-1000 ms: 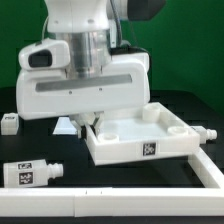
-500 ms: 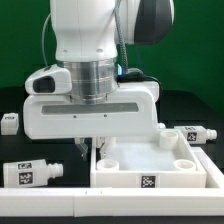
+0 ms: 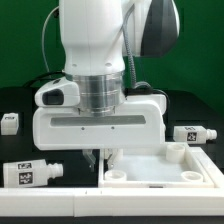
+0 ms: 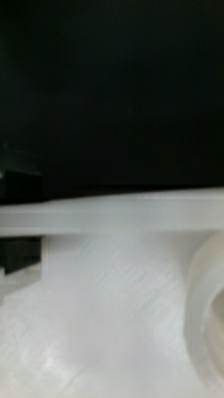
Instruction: Assemble square table
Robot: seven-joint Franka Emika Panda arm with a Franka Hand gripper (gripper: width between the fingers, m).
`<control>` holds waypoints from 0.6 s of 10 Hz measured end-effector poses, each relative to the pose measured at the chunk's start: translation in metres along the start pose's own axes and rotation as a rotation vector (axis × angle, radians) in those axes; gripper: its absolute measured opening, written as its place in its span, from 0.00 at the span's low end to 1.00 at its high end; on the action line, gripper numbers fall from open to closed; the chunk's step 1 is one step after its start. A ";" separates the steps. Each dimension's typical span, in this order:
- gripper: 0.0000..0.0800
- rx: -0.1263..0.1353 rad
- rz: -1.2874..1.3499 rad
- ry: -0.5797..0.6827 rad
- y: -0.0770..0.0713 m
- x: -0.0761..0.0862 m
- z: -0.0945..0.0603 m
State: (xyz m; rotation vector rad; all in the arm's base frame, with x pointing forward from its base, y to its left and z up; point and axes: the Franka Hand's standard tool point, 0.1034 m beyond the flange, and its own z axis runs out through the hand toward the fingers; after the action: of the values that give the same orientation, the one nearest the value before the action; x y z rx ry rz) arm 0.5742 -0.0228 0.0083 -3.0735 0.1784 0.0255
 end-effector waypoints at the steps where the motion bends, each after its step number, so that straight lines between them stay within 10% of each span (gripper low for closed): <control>1: 0.06 -0.003 -0.006 0.000 0.001 0.000 0.000; 3: 0.13 -0.002 -0.007 0.000 0.000 0.000 0.000; 5: 0.60 0.002 0.004 -0.027 -0.001 -0.004 -0.008; 6: 0.60 0.004 0.035 -0.032 -0.002 -0.010 -0.019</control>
Offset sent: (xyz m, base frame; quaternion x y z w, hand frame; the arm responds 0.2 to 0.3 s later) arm 0.0000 0.0000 0.0000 0.0000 0.0000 0.0000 1.0000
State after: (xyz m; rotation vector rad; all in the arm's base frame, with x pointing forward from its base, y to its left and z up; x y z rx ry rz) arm 0.5652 -0.0208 0.0279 -3.0634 0.2308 0.0763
